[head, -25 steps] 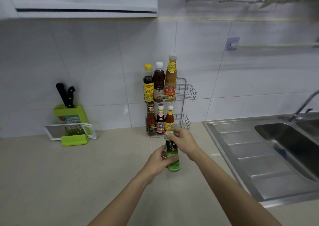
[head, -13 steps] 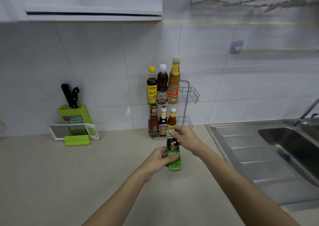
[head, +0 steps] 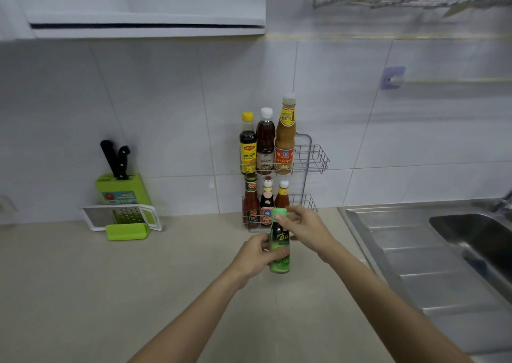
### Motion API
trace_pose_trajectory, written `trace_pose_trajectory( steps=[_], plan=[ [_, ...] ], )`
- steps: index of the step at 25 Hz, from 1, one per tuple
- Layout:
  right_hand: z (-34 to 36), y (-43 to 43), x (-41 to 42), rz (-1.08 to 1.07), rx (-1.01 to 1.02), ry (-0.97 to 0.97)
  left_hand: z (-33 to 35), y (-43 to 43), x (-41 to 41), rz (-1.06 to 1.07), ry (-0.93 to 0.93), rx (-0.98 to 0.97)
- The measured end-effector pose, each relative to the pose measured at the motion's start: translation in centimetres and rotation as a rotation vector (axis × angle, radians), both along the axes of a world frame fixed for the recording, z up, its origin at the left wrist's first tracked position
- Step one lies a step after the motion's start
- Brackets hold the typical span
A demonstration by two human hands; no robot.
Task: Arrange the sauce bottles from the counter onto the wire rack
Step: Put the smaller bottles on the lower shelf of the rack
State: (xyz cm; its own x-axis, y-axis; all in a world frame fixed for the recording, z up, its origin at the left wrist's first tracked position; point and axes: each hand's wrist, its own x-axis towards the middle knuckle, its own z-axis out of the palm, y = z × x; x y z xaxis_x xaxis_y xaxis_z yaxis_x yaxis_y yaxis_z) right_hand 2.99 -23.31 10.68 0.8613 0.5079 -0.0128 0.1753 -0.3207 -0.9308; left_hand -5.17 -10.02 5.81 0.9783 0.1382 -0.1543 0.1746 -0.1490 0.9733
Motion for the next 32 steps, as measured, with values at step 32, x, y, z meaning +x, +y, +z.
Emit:
trace_pose_trajectory(
  steps=[32],
  plan=[
    [-12.9, 3.2, 19.2, -0.344, -0.204, -0.193, -10.2, 9.5, 15.3, 0.461, 0.101, -0.137]
  ],
)
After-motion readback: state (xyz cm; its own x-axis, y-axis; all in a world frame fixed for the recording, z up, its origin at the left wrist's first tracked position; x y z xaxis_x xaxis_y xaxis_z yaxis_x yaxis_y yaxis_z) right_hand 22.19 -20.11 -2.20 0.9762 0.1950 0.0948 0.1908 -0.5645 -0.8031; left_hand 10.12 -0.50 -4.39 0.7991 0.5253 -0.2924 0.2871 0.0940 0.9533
